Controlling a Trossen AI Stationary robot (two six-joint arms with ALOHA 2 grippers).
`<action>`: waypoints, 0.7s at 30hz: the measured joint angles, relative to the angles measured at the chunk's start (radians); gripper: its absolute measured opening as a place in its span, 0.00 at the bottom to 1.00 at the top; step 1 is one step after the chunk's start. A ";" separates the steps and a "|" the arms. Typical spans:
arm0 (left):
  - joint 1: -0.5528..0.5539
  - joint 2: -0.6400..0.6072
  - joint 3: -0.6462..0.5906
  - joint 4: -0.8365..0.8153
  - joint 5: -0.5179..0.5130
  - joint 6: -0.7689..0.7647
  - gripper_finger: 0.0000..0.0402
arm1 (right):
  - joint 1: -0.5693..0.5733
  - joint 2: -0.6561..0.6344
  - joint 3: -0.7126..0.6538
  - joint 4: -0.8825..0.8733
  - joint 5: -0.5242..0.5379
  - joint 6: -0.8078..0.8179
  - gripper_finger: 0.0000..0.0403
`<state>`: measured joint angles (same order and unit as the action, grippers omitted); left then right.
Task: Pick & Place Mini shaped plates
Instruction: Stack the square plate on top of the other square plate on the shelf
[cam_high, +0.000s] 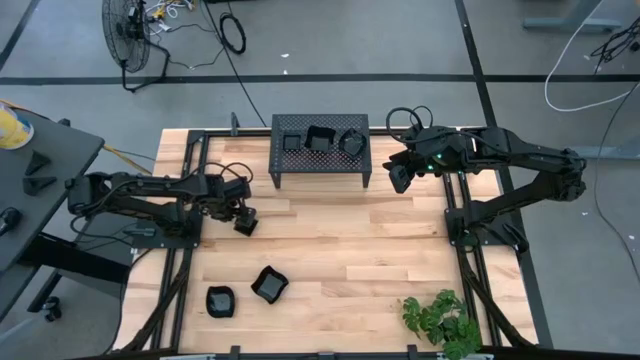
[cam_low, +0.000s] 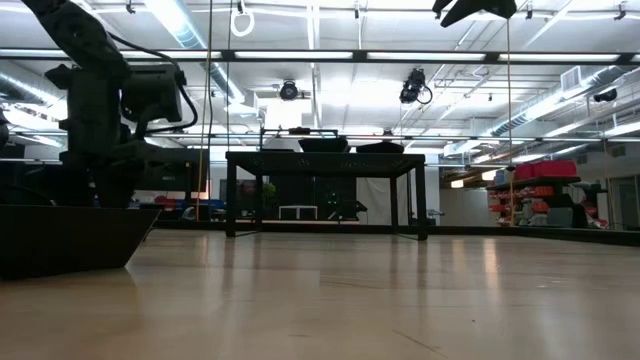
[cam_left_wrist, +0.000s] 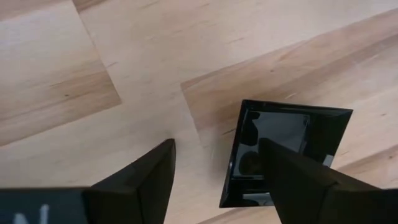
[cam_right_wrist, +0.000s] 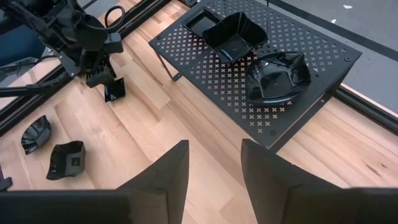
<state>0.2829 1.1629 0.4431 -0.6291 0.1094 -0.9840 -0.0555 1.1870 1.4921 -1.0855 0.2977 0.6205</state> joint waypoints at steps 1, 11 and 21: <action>0.000 0.000 0.000 0.000 0.001 0.000 0.57 | 0.000 0.000 0.000 0.000 0.000 0.000 0.37; -0.001 0.002 0.004 0.050 0.082 -0.001 0.49 | 0.000 0.000 0.000 0.000 0.000 0.000 0.37; -0.001 0.002 0.004 0.038 0.075 0.000 0.44 | 0.000 0.000 0.000 0.000 0.000 0.000 0.37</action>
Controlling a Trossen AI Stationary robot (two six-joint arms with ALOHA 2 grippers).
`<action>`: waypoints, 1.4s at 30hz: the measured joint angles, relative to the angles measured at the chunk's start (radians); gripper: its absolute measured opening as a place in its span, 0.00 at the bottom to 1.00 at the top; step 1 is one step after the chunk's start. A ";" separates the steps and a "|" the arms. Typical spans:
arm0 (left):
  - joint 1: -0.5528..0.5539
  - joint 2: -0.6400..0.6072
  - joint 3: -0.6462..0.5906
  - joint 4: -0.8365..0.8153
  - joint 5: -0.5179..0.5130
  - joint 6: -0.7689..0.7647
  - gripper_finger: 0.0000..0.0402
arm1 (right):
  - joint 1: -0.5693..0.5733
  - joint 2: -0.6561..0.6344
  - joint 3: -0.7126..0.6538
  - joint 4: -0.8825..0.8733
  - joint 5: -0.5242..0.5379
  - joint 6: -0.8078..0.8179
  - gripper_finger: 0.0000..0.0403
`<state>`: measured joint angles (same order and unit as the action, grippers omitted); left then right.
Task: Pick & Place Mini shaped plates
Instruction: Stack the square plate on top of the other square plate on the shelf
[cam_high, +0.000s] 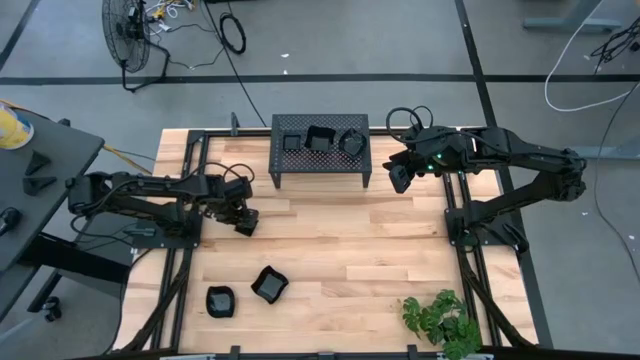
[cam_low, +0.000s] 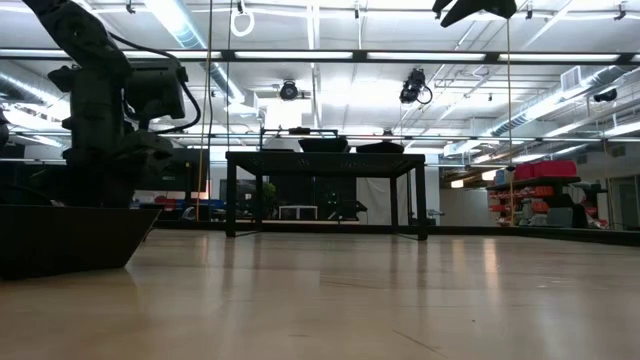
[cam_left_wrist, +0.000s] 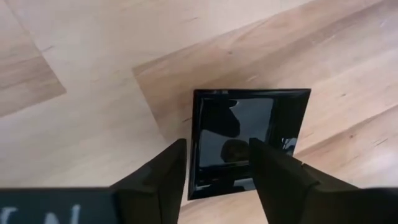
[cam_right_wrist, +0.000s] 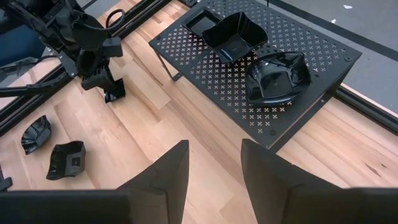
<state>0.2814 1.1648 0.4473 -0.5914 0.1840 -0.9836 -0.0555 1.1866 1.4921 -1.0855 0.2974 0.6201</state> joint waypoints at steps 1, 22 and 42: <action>0.000 0.000 0.000 -0.001 0.000 0.000 0.43 | 0.000 0.000 0.000 0.000 0.000 0.000 0.37; 0.001 0.000 0.000 -0.015 0.003 -0.002 0.16 | 0.000 0.000 0.000 0.000 0.000 0.000 0.37; 0.001 0.000 0.002 -0.042 0.024 -0.017 0.02 | 0.000 0.000 0.000 0.000 0.000 0.000 0.37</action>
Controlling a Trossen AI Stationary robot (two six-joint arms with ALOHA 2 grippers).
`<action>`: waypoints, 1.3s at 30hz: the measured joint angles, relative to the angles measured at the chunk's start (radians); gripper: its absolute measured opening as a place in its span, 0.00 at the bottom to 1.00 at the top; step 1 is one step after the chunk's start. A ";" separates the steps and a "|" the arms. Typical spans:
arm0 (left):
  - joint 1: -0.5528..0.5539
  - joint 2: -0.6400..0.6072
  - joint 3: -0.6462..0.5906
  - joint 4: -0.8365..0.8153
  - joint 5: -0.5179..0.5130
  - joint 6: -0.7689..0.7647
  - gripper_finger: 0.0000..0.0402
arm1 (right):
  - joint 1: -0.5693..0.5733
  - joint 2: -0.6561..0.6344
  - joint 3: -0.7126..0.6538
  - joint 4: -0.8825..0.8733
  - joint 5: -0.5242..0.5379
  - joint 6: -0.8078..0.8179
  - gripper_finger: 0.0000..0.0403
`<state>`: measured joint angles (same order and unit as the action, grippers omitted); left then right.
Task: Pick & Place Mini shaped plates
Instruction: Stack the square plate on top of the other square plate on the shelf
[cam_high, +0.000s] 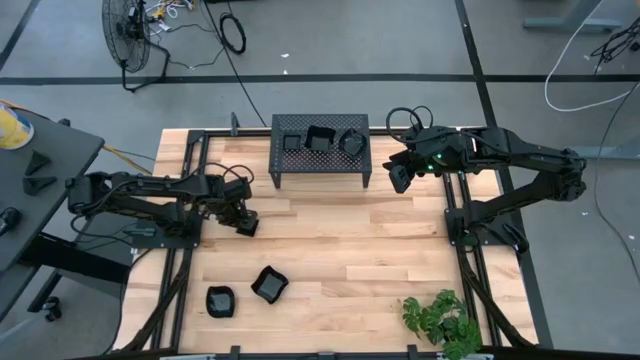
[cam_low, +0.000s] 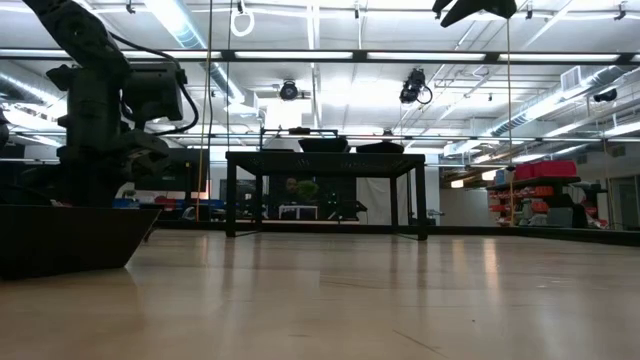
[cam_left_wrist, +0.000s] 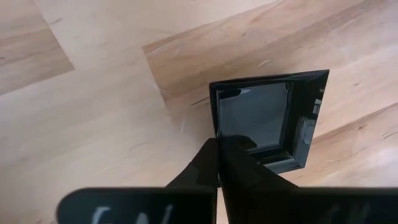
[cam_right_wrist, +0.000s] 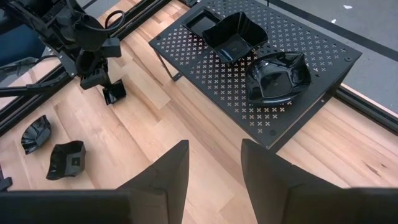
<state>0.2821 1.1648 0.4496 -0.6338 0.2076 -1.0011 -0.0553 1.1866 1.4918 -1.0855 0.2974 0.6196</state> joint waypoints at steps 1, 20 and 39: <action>0.000 0.000 0.000 0.000 0.003 -0.002 0.02 | 0.000 0.000 0.000 0.000 0.000 0.000 0.37; 0.000 -0.003 0.019 -0.004 0.040 -0.044 0.00 | 0.000 0.000 0.000 0.000 0.000 -0.002 0.37; 0.072 -0.003 0.422 -0.322 -0.096 0.043 0.00 | 0.000 0.000 0.000 0.000 0.000 -0.011 0.37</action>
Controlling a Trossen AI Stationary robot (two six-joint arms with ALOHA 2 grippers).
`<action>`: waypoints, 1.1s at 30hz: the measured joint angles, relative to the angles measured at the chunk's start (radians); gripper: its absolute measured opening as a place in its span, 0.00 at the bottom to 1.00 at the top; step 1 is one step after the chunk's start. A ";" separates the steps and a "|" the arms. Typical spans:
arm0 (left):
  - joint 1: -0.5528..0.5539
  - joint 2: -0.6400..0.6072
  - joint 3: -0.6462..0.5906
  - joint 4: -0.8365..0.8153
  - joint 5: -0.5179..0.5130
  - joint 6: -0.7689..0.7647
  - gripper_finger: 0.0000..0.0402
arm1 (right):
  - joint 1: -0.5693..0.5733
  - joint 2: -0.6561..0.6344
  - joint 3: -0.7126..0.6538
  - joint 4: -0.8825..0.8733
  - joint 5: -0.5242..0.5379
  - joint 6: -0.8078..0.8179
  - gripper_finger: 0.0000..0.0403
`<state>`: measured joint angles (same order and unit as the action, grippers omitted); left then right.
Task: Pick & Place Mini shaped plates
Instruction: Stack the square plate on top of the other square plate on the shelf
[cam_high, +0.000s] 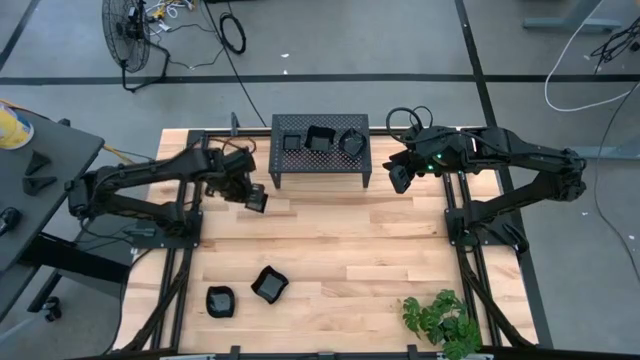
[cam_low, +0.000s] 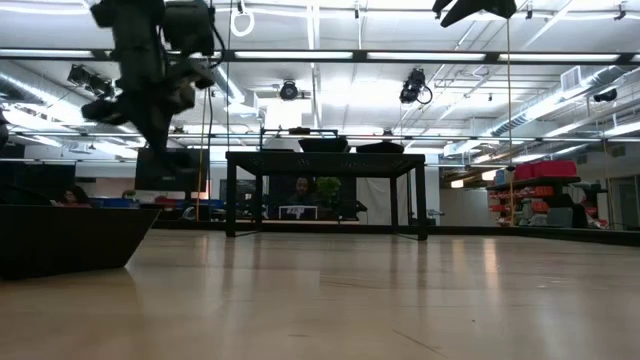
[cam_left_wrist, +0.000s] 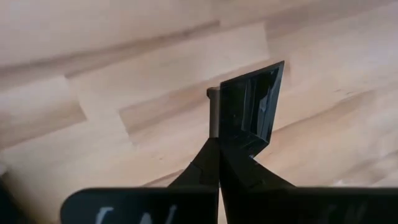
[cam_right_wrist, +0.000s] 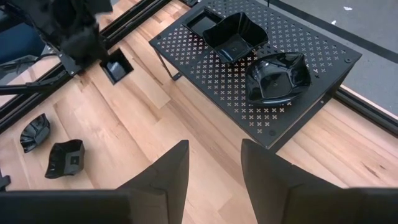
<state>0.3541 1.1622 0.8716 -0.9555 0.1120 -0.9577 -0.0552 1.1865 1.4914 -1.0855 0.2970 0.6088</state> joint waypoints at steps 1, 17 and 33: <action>0.006 0.000 0.029 -0.021 -0.011 0.006 0.00 | 0.000 0.000 0.000 0.000 0.000 0.000 0.37; 0.173 0.003 0.296 0.118 -0.047 -0.005 0.00 | 0.000 0.000 0.000 0.000 0.000 -0.015 0.37; 0.358 0.124 0.297 0.344 0.186 0.004 0.00 | 0.000 0.000 0.000 0.002 0.000 -0.016 0.37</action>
<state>0.7117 1.2866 1.1689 -0.6116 0.2983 -0.9540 -0.0552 1.1862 1.4914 -1.0840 0.2970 0.5930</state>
